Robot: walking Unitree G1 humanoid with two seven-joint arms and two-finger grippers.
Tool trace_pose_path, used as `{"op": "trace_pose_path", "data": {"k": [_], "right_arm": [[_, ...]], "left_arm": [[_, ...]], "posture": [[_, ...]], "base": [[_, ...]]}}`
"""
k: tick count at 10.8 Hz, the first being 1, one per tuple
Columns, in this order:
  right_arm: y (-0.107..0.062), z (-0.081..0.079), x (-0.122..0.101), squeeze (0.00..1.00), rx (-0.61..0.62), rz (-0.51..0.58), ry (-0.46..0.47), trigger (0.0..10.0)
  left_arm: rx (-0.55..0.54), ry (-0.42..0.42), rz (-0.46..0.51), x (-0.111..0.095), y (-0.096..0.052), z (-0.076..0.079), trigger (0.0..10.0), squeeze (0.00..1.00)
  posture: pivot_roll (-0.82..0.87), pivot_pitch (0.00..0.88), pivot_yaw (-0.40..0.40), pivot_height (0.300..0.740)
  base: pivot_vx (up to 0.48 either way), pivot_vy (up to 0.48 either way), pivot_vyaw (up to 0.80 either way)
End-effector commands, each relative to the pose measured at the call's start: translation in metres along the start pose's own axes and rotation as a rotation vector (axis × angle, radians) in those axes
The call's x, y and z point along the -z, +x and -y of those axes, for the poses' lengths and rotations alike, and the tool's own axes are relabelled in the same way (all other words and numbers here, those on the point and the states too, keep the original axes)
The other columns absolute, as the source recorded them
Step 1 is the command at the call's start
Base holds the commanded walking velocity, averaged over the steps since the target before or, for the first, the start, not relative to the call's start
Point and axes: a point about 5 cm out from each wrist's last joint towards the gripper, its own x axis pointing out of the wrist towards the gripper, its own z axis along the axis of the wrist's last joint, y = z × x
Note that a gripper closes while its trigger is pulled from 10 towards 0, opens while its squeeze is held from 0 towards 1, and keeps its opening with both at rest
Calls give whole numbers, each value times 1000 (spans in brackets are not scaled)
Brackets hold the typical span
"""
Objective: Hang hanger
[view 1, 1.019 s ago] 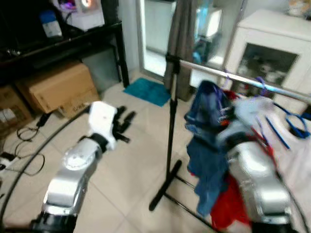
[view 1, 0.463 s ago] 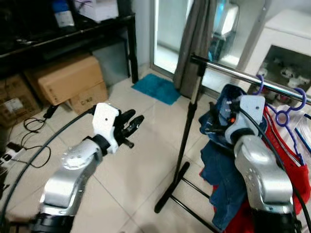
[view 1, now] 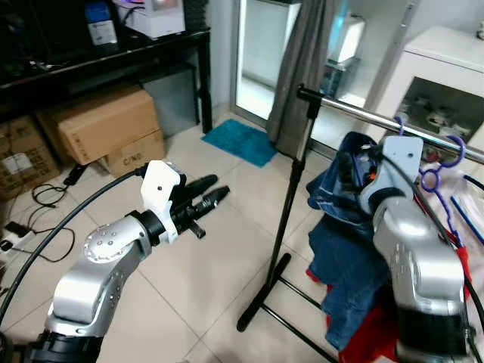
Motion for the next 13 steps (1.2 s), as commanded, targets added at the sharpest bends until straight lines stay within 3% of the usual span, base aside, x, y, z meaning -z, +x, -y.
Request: {"op": "trace_pose_path", "data": {"k": [1, 3, 5, 6, 8, 13], "right_arm": [[9, 6, -2, 0, 25, -16, -2, 10000], [23, 10, -2, 0, 9, -45, 5, 10000], [37, 27, -4, 0, 43, -71, 56, 4275], [38, 29, -3, 0, 46, -79, 58, 3216], [44, 37, 0, 0, 68, -97, 99, 0], [54, 35, 2, 0, 57, -101, 111, 0]], "left_arm": [[57, 15, 10, -8, 3, 4, 10000, 0], [115, 17, -4, -8, 4, 7, 10000, 0], [141, 26, -14, -8, 4, 6, 10000, 0], [142, 26, -16, -7, 3, 6, 10000, 0], [145, 27, -16, -7, 3, 6, 10000, 0], [153, 32, -20, -7, 4, 6, 10000, 0]], "posture": [[-127, 0, -20, 740], [-126, 0, -22, 740], [-121, 0, -32, 740], [-121, 0, -33, 740], [-121, 0, -33, 740], [-121, 0, -32, 740]], "base": [[0, 0, 0], [0, 0, 0], [0, 0, 0], [0, 0, 0], [0, 0, 0], [0, 0, 0]]}}
